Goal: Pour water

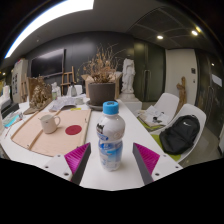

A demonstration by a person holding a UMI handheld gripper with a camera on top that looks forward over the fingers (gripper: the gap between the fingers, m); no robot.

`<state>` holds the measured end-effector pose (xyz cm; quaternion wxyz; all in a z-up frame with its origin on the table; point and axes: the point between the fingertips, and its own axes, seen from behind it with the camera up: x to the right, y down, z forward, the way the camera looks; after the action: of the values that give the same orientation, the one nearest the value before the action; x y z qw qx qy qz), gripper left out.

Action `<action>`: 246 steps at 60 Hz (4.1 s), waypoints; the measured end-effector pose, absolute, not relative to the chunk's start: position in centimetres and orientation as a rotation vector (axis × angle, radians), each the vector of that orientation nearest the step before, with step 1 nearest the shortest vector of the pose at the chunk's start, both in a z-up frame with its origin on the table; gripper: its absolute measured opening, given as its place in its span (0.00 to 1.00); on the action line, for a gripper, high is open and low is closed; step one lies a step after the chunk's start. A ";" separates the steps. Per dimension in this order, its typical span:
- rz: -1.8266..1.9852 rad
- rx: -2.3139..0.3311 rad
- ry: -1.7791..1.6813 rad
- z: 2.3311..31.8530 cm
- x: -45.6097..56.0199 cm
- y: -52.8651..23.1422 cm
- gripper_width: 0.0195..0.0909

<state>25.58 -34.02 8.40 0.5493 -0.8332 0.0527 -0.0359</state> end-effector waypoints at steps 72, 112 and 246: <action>-0.827 -1.817 -0.286 18.7 22.3 -19.9 0.22; -1.717 -1.177 -1.346 17.3 6.3 -7.6 0.22; -0.276 -2.180 0.115 22.2 -7.0 -34.8 0.92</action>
<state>-7.01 -34.77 22.16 0.4534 -0.8830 0.0465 -0.1120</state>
